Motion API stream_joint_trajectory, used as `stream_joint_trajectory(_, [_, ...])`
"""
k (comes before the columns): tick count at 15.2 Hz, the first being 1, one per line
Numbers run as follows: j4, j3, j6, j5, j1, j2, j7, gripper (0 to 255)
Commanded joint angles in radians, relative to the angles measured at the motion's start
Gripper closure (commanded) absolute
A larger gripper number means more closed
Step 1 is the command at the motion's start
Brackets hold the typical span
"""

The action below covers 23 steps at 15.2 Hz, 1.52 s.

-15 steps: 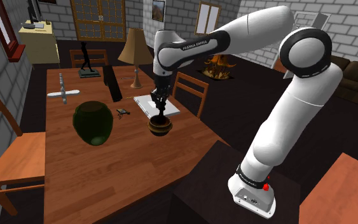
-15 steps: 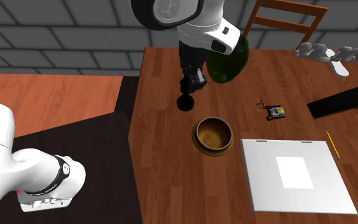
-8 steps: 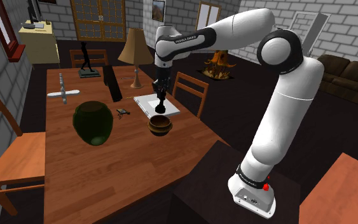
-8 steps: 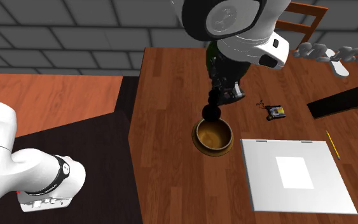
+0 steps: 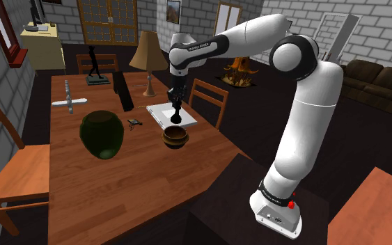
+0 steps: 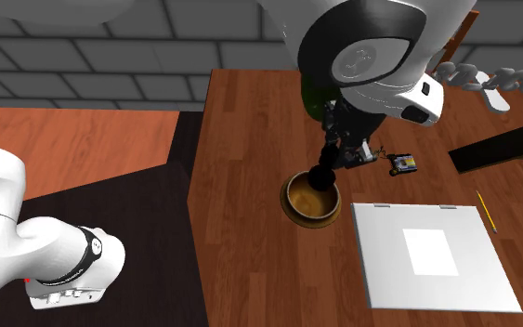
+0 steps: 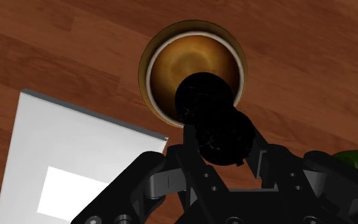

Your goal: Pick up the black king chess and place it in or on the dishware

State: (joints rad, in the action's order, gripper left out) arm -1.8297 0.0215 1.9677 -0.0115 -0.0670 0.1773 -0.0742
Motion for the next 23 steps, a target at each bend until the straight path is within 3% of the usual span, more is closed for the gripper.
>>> stream_joint_trajectory(1, [-0.019,0.001,0.025,0.0,0.001,0.005,0.001,255])
stream_joint_trajectory(13, [-0.104,0.0,0.174,0.001,0.001,0.069,0.0,255])
stream_joint_trajectory(20, [-0.104,0.0,0.174,0.001,0.001,0.069,0.0,255])
stream_joint_trajectory(21, [-0.104,0.0,0.174,0.001,0.001,0.069,0.0,0])
stream_joint_trajectory(23, [-0.104,0.0,0.174,0.001,0.001,0.069,0.0,0])
